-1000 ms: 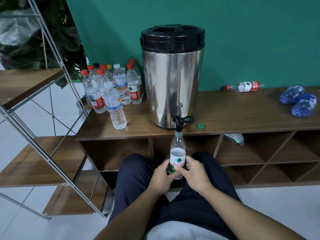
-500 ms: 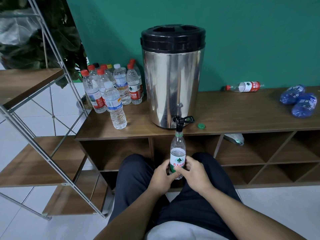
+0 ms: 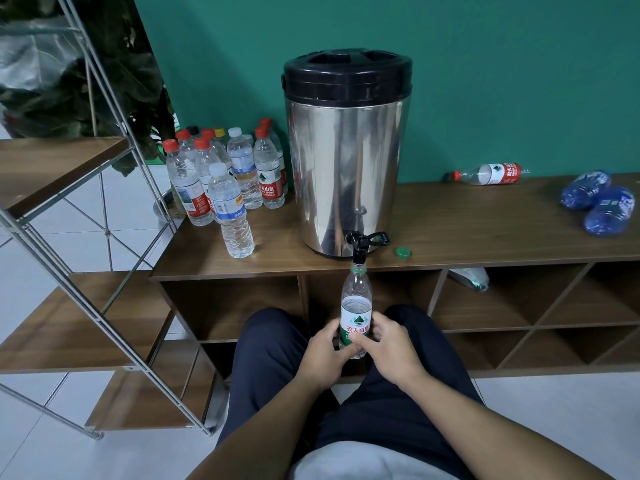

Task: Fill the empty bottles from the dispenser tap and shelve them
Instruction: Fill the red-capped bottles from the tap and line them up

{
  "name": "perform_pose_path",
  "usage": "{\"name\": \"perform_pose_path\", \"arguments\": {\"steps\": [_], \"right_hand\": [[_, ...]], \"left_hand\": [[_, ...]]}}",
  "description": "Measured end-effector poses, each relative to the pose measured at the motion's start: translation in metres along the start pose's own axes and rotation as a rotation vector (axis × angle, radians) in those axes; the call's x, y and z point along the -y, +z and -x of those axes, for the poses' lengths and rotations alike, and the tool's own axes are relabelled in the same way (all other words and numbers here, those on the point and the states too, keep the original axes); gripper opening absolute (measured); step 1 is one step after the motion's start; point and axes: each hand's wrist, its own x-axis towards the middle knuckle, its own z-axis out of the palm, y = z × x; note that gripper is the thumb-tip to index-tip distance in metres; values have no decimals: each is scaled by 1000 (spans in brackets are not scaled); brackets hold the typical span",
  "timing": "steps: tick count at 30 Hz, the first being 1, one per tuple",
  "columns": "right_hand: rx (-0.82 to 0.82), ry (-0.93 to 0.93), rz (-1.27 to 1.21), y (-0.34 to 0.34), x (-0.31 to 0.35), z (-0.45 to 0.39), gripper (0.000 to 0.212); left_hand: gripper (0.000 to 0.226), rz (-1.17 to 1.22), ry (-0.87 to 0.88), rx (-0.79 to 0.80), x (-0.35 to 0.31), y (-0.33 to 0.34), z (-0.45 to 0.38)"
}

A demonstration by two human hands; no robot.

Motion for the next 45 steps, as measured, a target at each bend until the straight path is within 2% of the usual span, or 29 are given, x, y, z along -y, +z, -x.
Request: {"name": "perform_pose_path", "arguments": {"steps": [45], "right_hand": [[1, -6, -8, -1, 3, 2, 38]], "left_hand": [[45, 17, -3, 4, -3, 0, 2]]}}
